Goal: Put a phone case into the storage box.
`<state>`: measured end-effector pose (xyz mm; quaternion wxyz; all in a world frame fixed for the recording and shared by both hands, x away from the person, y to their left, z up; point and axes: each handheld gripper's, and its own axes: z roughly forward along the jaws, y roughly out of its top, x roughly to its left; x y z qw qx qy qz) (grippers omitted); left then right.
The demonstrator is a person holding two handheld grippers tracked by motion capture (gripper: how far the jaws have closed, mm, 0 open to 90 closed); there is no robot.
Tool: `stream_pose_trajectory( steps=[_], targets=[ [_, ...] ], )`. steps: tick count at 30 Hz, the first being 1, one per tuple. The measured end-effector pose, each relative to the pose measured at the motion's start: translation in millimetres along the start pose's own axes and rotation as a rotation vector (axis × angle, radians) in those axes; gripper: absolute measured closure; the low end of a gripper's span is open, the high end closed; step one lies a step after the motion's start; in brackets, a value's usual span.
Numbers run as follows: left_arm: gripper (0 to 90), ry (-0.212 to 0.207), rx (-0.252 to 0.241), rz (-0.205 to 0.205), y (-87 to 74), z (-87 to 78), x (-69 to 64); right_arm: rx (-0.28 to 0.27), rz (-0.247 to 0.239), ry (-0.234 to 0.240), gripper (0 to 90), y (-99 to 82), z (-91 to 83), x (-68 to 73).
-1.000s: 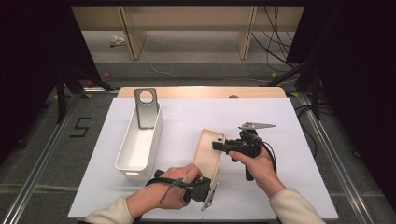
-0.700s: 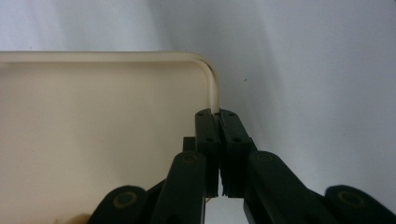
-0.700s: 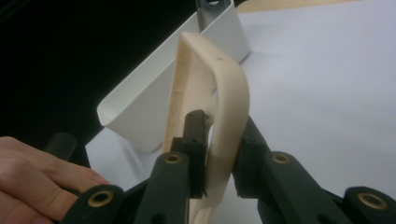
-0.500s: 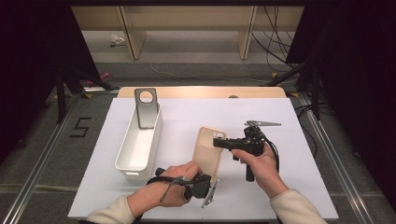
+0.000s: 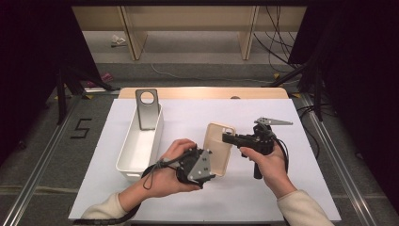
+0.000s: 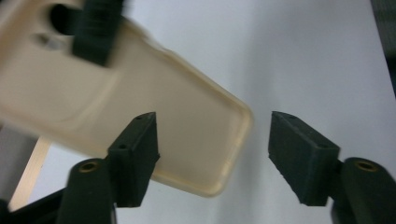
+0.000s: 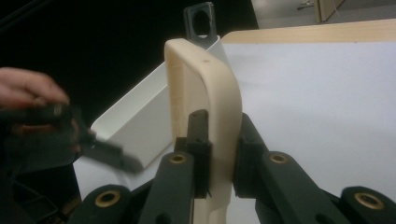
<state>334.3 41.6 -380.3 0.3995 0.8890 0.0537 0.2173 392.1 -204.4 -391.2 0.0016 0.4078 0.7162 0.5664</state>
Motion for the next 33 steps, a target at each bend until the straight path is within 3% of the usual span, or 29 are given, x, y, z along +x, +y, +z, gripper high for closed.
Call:
stream_pose_trajectory(
  steps=[4,6,10,14,18,24,33],
  targets=[
    [26.3,0.089,-0.049,-0.147,-6.0,-2.3,13.9,0.004,-0.014,-0.008,80.5,-0.2,0.1,1.0],
    [26.5,0.112,-0.072,-0.215,-8.5,-3.6,19.6,0.005,-0.020,-0.008,80.5,-0.2,0.5,1.5],
    [32.9,0.101,-0.139,-0.354,-11.8,-6.5,28.8,-0.002,-0.037,-0.021,80.5,-0.4,0.9,2.7],
    [35.8,0.152,-0.143,-0.412,-12.8,-6.9,34.3,0.003,-0.043,-0.029,80.6,-1.5,1.8,3.3],
    [44.0,0.160,-0.145,-0.504,-13.7,-6.8,40.2,-0.003,-0.057,-0.030,80.6,-0.9,1.6,4.1],
    [49.7,0.196,-0.173,-0.536,-12.4,-4.5,48.3,-0.006,-0.064,-0.037,80.5,-1.1,1.5,4.2],
    [57.2,0.157,-0.202,-0.588,-7.7,6.8,52.5,-0.009,-0.075,-0.038,80.5,-2.0,2.3,5.0]
  ],
)
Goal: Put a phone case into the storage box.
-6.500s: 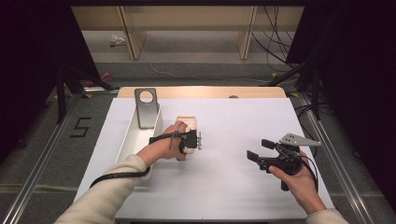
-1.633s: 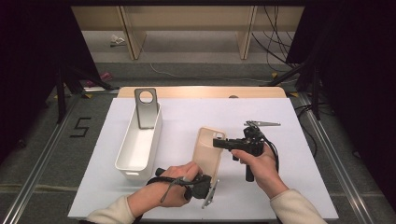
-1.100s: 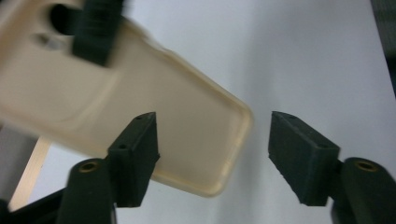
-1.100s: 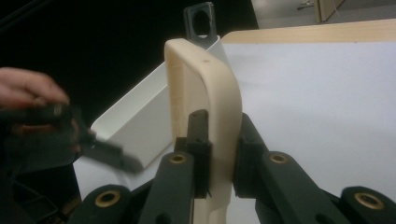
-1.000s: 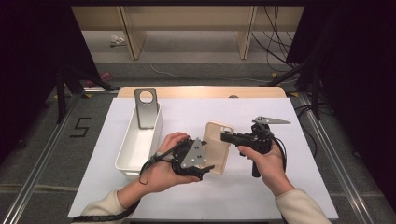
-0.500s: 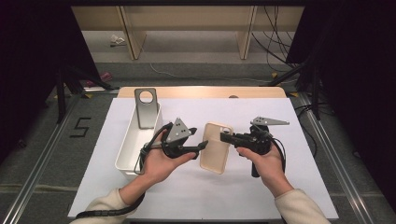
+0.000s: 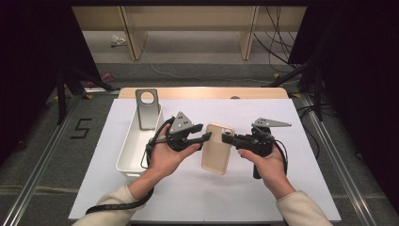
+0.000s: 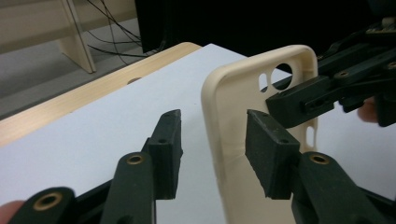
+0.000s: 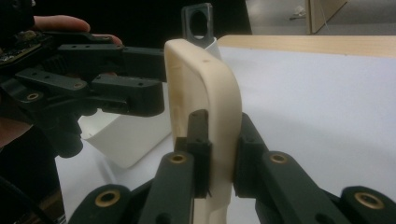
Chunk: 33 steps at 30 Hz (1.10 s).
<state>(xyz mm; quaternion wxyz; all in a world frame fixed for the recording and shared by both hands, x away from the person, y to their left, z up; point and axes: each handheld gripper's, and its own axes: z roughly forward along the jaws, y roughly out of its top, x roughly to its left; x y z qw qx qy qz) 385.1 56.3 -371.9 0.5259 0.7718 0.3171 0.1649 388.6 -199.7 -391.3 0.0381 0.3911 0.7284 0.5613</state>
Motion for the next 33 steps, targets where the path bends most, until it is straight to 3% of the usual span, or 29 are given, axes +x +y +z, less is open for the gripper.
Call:
stream_pose_trajectory(
  steps=[23,33],
  targets=[
    [79.5,0.002,-0.016,-0.044,0.7,4.4,2.6,0.000,-0.007,0.008,80.5,0.0,1.7,2.7],
    [83.8,0.038,-0.035,-0.049,-0.5,1.7,-1.7,-0.008,-0.021,-0.003,80.2,-0.4,2.4,3.0]
  ],
)
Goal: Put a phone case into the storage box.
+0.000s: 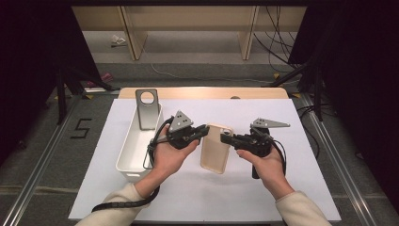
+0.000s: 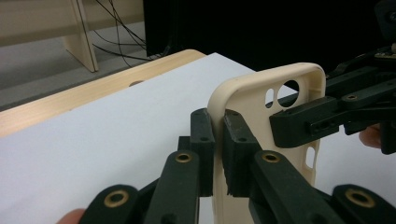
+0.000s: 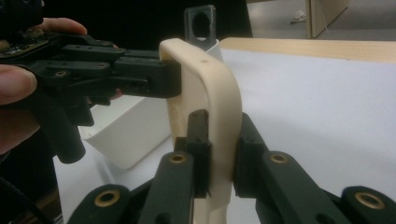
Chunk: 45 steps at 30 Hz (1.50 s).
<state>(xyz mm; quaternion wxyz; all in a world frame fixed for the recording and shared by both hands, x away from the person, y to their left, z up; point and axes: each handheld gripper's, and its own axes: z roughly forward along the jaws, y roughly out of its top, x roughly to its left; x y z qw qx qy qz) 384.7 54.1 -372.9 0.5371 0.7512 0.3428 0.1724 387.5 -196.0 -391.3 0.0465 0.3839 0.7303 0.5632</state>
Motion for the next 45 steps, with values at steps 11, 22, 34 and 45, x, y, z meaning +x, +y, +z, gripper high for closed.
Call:
stream_pose_trajectory(
  steps=[11,22,34,45],
  targets=[
    [84.6,0.041,-0.012,0.014,3.3,-2.2,2.3,-0.019,-0.048,-0.024,63.7,1.4,-0.8,1.5],
    [84.7,0.081,-0.027,0.012,7.1,-8.4,10.3,-0.026,-0.116,-0.053,34.2,1.5,-1.8,4.4],
    [84.7,0.109,-0.070,-0.005,17.9,-23.1,21.9,-0.006,-0.142,-0.086,21.6,-4.2,-10.4,-4.7],
    [84.7,0.132,-0.103,-0.017,27.9,-37.2,34.7,0.002,-0.157,-0.134,19.4,-9.3,-20.5,-14.9]
  ],
)
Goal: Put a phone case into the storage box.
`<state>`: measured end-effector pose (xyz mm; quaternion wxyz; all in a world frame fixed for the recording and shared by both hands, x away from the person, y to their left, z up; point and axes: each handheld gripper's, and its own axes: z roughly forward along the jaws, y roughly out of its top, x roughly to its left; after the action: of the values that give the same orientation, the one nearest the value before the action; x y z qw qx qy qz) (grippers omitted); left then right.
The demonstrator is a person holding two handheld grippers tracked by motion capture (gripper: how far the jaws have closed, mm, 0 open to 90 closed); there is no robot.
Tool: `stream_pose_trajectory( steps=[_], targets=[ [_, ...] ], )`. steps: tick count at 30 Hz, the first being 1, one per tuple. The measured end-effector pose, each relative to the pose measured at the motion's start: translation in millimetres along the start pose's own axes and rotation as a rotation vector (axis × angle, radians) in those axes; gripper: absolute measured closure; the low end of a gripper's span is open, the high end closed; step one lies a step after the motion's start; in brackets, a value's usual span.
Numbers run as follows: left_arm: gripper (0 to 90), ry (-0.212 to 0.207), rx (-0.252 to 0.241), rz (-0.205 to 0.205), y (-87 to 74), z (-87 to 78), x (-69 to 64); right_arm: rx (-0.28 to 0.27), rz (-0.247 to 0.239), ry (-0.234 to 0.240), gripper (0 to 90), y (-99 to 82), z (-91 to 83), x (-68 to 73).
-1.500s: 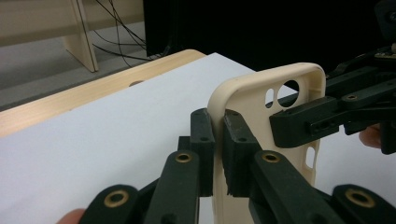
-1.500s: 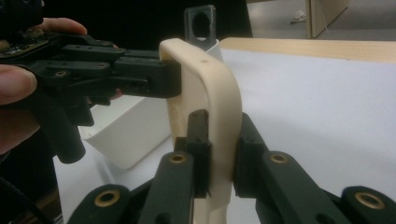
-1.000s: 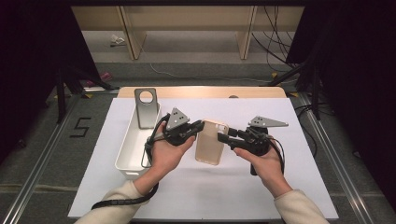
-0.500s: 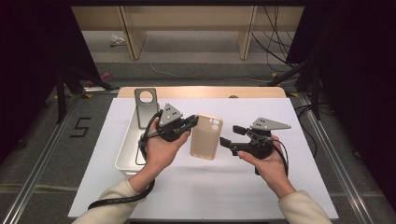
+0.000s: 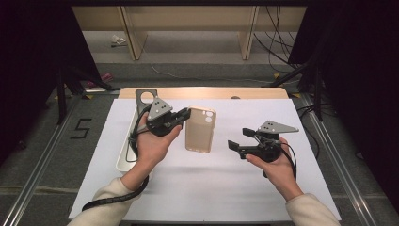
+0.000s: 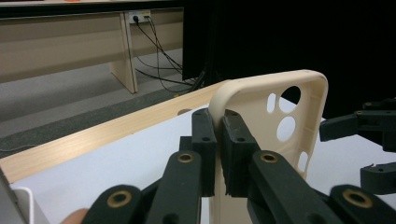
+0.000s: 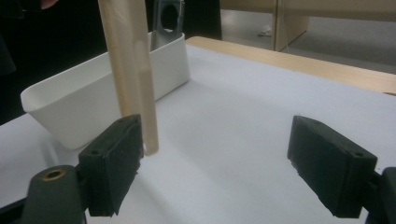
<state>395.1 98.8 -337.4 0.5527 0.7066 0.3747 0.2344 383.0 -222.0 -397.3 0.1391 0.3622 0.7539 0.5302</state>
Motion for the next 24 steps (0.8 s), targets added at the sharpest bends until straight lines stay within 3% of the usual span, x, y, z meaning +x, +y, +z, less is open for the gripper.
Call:
stream_pose_trajectory(
  steps=[24],
  targets=[
    [84.8,0.059,-0.053,-0.011,16.8,-19.6,23.1,0.007,0.012,-0.061,18.5,-15.0,-26.7,-16.3]
  ],
)
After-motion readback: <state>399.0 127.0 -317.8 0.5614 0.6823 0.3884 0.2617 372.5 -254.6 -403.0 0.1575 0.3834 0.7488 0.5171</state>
